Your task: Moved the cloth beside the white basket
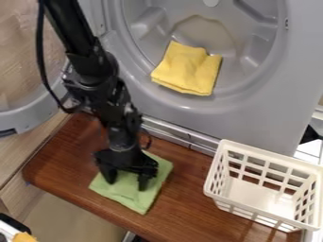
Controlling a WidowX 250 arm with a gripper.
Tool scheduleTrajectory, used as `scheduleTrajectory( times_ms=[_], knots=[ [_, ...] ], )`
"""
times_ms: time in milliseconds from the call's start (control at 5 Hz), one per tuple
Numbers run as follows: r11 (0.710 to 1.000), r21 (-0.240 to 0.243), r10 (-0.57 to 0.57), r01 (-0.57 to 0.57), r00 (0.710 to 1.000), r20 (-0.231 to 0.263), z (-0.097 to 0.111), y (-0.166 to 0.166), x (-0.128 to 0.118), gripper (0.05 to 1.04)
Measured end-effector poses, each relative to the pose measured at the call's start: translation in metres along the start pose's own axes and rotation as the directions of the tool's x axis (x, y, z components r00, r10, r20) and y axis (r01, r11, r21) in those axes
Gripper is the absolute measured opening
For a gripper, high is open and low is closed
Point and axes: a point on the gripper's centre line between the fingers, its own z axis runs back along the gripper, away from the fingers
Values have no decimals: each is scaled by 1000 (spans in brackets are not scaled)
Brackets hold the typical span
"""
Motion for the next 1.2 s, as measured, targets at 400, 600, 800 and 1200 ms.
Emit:
scheduleTrajectory(
  times_ms=[400, 600, 800, 1200],
  knots=[
    [996, 39, -77, 79, 995, -60, 4, -50, -27, 999],
    [995, 2, -101, 101, 994, -35, 8, -69, -26, 999],
    [994, -2, -107, 107, 994, -22, 8, -73, -22, 999],
    [998, 36, -63, 61, 996, 61, 51, -64, -16, 999]
  ],
)
